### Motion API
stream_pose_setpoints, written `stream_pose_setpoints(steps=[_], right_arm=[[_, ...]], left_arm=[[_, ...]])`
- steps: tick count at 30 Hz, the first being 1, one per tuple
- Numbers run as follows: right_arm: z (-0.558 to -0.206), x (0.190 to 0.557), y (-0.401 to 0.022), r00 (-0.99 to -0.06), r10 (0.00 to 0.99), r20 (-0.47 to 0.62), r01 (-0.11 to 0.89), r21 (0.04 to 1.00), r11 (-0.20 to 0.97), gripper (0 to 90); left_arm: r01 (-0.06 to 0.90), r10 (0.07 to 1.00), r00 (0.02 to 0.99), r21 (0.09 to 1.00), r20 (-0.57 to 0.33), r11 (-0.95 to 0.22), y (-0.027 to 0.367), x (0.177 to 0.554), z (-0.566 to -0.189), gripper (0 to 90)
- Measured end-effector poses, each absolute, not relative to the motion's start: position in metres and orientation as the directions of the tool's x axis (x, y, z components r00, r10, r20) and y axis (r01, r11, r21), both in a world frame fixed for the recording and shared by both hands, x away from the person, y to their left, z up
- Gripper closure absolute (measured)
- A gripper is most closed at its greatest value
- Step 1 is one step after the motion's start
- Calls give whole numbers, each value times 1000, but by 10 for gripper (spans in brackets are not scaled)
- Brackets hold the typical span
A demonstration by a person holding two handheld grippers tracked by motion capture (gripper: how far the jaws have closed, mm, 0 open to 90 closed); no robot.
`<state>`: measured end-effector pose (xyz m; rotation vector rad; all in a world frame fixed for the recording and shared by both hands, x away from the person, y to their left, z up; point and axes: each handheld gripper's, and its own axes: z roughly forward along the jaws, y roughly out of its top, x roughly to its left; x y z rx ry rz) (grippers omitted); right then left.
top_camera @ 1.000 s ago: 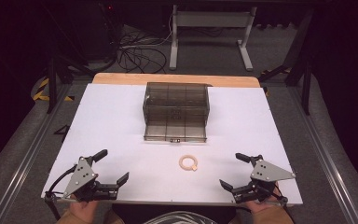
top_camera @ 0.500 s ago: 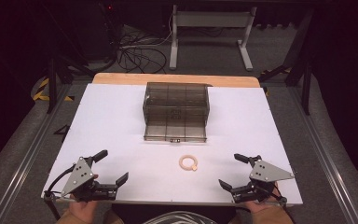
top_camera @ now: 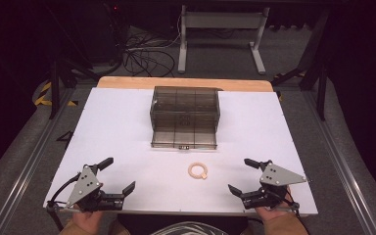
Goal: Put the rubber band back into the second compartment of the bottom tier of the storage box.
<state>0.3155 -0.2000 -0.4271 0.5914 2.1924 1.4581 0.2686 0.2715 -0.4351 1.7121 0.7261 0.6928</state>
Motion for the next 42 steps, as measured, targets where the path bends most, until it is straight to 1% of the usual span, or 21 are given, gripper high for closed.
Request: stream_pose_setpoints(steps=[10,15,42], right_arm=[[-418,329,-186,-826,554,-106,127,922,365,61],[-414,338,-175,-839,535,-101,129,917,376,61],[-410,370,-141,-856,507,-99,144,897,418,60]], left_arm=[[124,759,643,965,99,-231,272,269,-435,17],[120,762,640,968,93,-220,271,269,-435,17],[119,759,643,966,100,-229,271,269,-435,17]])
